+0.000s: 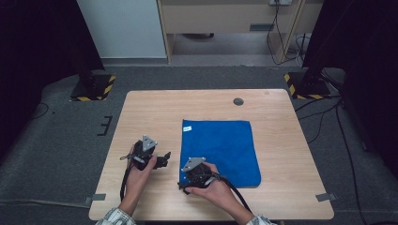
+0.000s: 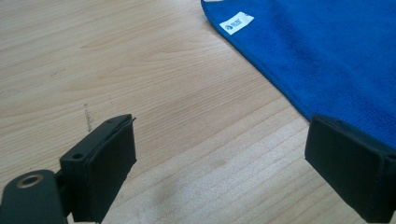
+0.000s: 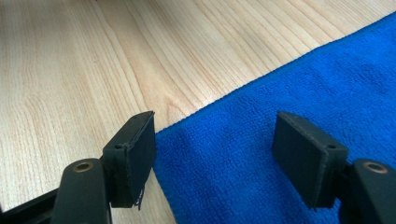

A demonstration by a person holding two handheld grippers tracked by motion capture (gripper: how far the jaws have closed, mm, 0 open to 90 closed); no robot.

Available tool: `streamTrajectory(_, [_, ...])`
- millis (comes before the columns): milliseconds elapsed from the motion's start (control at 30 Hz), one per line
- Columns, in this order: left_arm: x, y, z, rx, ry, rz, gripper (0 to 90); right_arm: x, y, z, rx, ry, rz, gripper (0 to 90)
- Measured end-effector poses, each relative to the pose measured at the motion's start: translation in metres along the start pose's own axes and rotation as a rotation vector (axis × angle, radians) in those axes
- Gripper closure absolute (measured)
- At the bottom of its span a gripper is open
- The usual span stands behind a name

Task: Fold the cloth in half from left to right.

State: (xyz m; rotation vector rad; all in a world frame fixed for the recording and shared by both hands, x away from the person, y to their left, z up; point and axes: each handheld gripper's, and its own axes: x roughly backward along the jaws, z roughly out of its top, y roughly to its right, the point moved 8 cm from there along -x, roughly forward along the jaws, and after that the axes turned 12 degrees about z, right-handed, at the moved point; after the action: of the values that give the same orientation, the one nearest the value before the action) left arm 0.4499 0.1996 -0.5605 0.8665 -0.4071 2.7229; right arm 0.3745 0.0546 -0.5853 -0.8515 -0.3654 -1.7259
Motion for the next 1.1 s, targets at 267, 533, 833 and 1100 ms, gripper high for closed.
streamTrajectory(267, [0.000,0.000,0.000,0.006,0.000,-0.004,8.4,-0.002,-0.004,0.001,0.013,0.002,0.000,29.4])
streamTrajectory(533, [0.000,0.000,0.000,0.007,0.001,-0.010,8.4,-0.004,-0.014,0.001,0.041,0.003,0.004,30.8])
streamTrajectory(833, [0.003,0.003,0.005,0.008,0.020,-0.034,9.3,0.000,-0.011,-0.001,0.033,0.010,-0.003,56.7])
streamTrajectory(1100, [0.001,0.009,0.025,0.001,0.035,-0.081,10.7,0.003,0.000,0.000,0.003,0.005,-0.018,82.7])
